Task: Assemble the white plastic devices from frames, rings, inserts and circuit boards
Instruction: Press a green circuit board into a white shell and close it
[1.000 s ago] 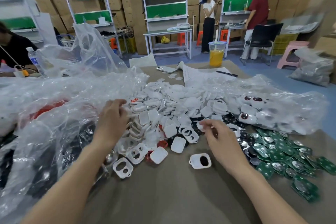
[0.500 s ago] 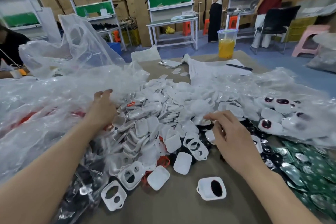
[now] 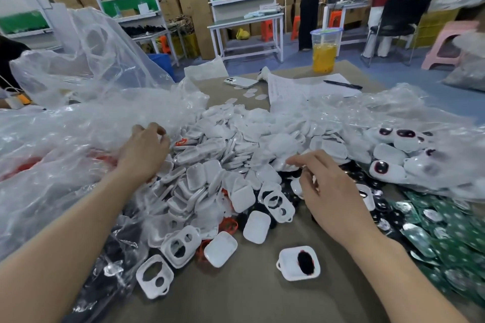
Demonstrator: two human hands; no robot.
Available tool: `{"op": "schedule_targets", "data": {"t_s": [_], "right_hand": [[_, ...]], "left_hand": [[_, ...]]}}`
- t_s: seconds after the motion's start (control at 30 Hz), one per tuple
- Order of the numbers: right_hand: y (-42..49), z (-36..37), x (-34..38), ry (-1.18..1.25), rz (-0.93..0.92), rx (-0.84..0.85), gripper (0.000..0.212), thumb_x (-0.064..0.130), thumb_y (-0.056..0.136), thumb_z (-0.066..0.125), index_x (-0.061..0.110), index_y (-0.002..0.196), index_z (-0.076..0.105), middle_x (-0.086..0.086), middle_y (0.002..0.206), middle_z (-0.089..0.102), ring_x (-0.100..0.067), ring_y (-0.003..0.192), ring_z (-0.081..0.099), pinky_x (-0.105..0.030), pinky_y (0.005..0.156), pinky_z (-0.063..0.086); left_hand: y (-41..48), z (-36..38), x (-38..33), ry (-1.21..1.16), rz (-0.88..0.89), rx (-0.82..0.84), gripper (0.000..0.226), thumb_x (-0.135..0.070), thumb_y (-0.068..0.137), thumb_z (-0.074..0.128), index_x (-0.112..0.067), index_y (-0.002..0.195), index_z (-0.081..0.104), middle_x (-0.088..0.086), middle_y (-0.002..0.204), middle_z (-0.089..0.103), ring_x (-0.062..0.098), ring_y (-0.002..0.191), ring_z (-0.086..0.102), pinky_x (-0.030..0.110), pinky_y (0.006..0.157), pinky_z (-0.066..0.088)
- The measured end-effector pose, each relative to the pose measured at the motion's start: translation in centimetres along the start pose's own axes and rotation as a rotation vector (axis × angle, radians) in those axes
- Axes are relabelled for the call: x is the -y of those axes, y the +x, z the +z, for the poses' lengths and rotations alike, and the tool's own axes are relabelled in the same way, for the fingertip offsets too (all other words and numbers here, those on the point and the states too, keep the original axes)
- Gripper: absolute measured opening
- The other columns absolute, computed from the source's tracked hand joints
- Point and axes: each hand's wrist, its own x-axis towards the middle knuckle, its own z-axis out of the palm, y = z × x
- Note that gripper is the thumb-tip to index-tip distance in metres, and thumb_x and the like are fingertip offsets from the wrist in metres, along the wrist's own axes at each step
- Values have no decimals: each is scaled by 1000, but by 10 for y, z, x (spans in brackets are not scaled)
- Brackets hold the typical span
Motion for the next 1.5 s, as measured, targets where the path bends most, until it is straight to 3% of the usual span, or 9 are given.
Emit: {"op": "schedule_targets", "data": {"t_s": [0.13, 0.23, 0.6, 0.77, 0.9, 1.0, 1.17, 1.33, 1.5], "right_hand": [[1, 1, 1, 3, -10, 7, 33, 15, 99, 45, 27, 123, 64, 14, 114, 54, 1, 70, 51, -25, 70, 46], [1, 2, 1, -1, -9, 9, 32, 16, 99, 45, 27, 123, 64, 14, 114, 54, -2, 72, 52, -26, 71, 48], [0, 6, 0, -7, -12, 32, 32, 14, 98, 46, 29, 119, 65, 18, 112, 53, -4, 87, 51, -25, 71, 48], [0, 5, 0, -4, -8, 33, 32, 15, 98, 46, 30, 119, 65, 18, 112, 54, -6, 83, 54, -30, 73, 51], [-1, 3, 1, 9, 0, 38, 31, 16, 98, 45, 30, 118, 65, 16, 111, 54, -8, 81, 55, -33, 75, 51], [-1, 3, 2, 12, 4, 46, 31, 16, 98, 46, 30, 119, 65, 15, 112, 55, -8, 79, 55, -32, 75, 50], [0, 3, 2, 20, 26, 54, 30, 14, 100, 47, 29, 120, 65, 15, 112, 55, -8, 77, 55, -31, 74, 50], [1, 2, 3, 8, 23, 57, 30, 14, 100, 47, 28, 120, 65, 16, 112, 55, -7, 76, 56, -31, 73, 50], [1, 2, 3, 10, 29, 65, 31, 13, 100, 47, 28, 120, 65, 16, 113, 55, -9, 78, 58, -32, 74, 51]], "left_hand": [[-15, 16, -13, -110, 28, 293, 59, -53, 105, 32, -16, 150, 40, 20, 145, 53, 38, 131, 52, 45, 108, 40], [-23, 21, -17, -129, 85, 293, 61, -53, 105, 32, -19, 155, 32, 16, 151, 49, 34, 136, 49, 45, 112, 38], [-65, 9, -41, 128, 434, 351, 42, -59, 99, 39, -28, 127, 48, 3, 120, 48, 28, 120, 47, 47, 99, 46], [-39, -2, -22, 332, 316, 473, 84, -80, 88, 36, -39, 158, 14, 9, 161, 32, 33, 144, 36, 51, 114, 37], [-14, -9, 5, 295, 305, 311, 49, -57, 100, 44, -35, 143, 45, 9, 139, 60, 28, 111, 62, 41, 94, 49], [-9, -11, 15, 141, 285, 248, 36, -46, 99, 56, -34, 132, 57, 3, 119, 70, 19, 88, 61, 38, 85, 51], [-11, -10, 16, 39, 240, 161, 27, -39, 100, 55, -26, 121, 67, 4, 108, 71, 20, 89, 63, 37, 79, 53], [-37, -18, -7, 170, 422, 47, 42, -44, 100, 48, -25, 136, 57, 6, 140, 54, 26, 130, 47, 46, 107, 42], [-89, -24, -41, -153, 657, 420, 61, -78, 87, 44, -50, 141, 42, -25, 146, 40, -8, 130, 41, 31, 113, 38]]}}
